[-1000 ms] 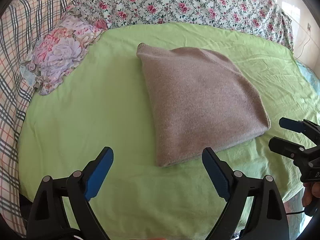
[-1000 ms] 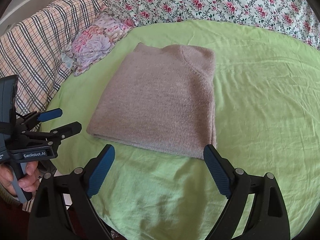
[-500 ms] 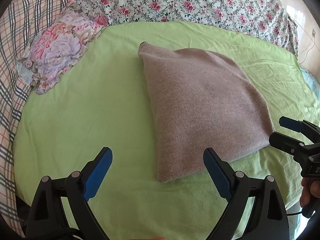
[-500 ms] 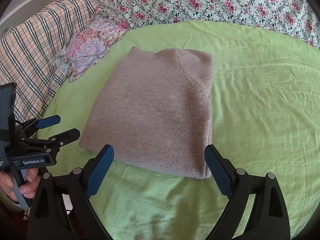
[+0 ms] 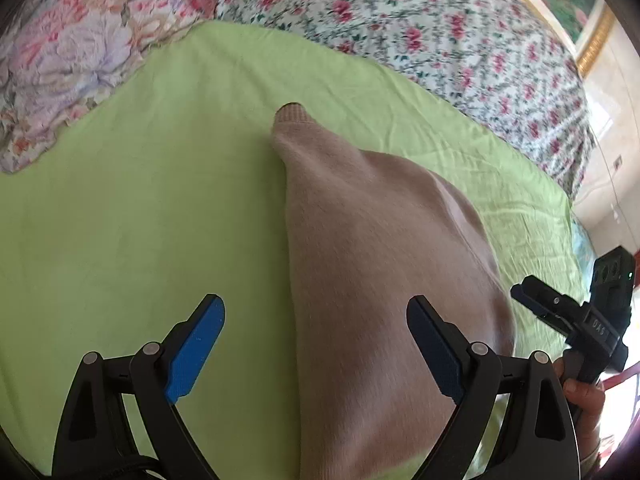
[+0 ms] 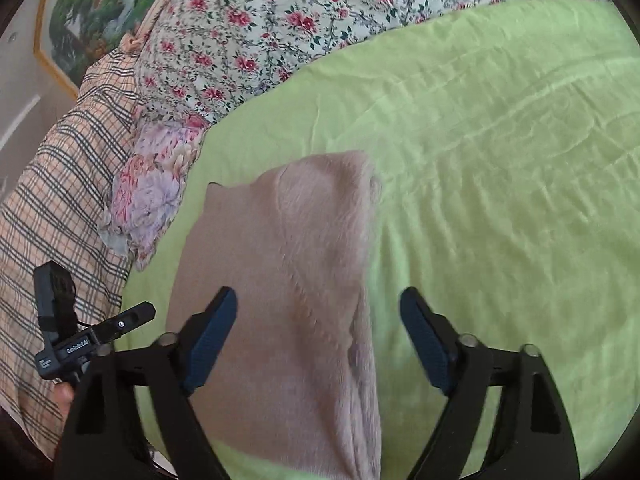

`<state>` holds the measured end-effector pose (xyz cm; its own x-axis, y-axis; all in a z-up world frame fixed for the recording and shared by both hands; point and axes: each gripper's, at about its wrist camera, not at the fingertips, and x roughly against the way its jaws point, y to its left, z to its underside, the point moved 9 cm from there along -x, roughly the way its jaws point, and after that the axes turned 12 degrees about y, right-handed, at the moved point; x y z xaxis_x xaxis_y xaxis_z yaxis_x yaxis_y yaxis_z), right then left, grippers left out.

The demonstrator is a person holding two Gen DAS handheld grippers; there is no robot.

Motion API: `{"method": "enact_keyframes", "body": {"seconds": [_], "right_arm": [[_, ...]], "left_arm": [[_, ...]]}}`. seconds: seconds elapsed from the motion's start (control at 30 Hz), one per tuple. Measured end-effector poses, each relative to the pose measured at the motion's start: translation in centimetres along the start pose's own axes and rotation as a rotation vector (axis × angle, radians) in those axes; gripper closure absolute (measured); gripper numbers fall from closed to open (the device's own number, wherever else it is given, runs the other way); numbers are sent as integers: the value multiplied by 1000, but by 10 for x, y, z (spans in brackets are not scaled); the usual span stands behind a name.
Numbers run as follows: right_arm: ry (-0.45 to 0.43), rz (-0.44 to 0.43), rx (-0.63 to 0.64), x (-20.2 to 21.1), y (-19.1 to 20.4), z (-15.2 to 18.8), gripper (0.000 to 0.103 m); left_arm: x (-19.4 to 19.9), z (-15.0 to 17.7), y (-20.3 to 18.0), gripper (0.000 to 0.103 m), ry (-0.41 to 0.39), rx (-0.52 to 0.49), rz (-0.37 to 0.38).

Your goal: Fold small clothes

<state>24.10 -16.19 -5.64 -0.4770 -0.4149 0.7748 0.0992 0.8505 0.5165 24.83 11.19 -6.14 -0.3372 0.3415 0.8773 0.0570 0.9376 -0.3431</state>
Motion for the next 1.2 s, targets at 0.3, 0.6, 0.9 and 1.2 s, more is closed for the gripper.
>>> {"method": "enact_keyframes", "body": {"seconds": [0.3,0.6,0.9,1.2], "right_arm": [[4,-8,52,-9,5,-8,91],[52,79,40,-35,-19,6,92],[6,158,45,1,-11,13,82],[-25,131,70,27,15,43,55]], "left_arm": [[-44,-24,-4,31,63,-15,42],[-70,-15,-7,29,90,-47,54],[-39,-6,-12,29,55,-60,-8],[2,25,-17,29,1,-102,-98]]}}
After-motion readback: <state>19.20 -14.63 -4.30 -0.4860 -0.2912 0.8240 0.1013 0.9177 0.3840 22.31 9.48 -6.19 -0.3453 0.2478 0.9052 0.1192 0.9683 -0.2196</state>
